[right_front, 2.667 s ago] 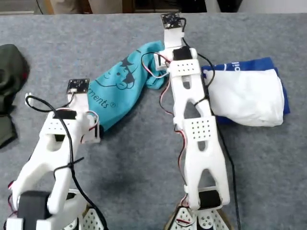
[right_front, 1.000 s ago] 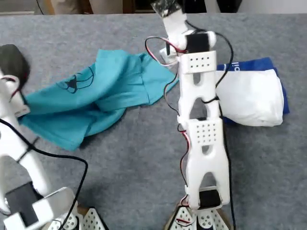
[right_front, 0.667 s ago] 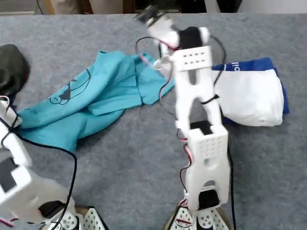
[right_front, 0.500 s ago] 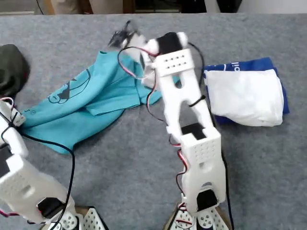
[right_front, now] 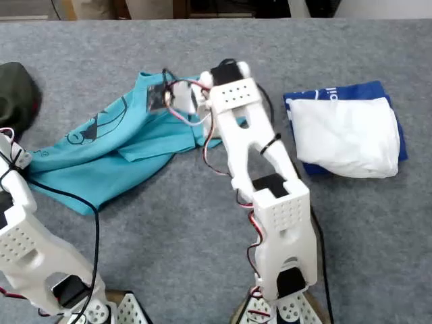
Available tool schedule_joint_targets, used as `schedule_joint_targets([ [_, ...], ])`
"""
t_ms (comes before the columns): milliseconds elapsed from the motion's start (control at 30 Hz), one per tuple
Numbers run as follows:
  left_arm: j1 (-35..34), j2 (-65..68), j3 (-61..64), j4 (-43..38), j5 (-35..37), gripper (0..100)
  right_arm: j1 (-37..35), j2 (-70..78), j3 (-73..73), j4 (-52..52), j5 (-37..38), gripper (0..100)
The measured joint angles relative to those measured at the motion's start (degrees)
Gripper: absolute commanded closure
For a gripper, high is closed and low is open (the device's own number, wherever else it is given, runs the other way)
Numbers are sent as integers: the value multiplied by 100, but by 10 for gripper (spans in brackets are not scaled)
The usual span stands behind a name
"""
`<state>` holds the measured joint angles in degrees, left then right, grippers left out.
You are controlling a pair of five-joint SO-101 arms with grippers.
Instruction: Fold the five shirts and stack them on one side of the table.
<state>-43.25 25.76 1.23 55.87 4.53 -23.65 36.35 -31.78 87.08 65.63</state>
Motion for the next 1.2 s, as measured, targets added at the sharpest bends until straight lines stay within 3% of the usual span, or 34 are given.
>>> schedule_joint_targets([
  [133, 0, 18, -9, 0, 0, 982, -149, -484, 941, -440, 316, 864],
  [367, 0, 18, -18, 9, 0, 982, -527, -1327, 3015, -2145, 369, 864],
  [533, 0, 18, -18, 9, 0, 982, -580, -1327, 3560, -2945, 211, 864],
  [1200, 0, 18, -18, 9, 0, 982, -589, -1697, 3525, -3086, 123, 864],
])
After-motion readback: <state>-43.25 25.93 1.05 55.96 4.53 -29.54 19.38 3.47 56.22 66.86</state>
